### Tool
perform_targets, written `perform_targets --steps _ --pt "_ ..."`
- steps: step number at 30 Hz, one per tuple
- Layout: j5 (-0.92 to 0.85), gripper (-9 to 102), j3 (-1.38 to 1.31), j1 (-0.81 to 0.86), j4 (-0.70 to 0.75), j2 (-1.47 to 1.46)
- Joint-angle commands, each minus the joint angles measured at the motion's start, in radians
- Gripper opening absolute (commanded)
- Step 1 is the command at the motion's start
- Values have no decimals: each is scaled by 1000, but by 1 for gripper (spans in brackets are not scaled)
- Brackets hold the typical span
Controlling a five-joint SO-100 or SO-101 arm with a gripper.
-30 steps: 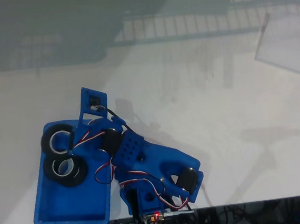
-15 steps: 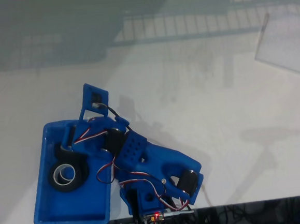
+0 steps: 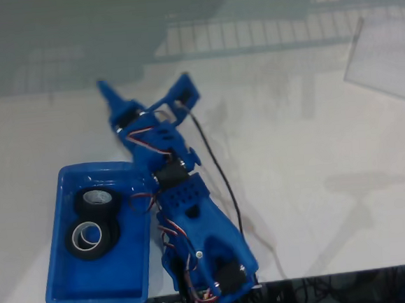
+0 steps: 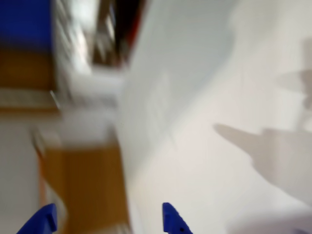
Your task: Grasp all tape and put them in the bin.
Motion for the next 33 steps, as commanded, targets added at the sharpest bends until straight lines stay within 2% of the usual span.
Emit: perform_targets --steps 1,6,16,23,33 --pt "29 28 91 152 -152 41" --pt "61 27 261 318 -267 121" --pt "-43 16 518 523 -265 348" --pt "-74 0 520 520 -178 354" --pt "-71 0 520 499 -28 356"
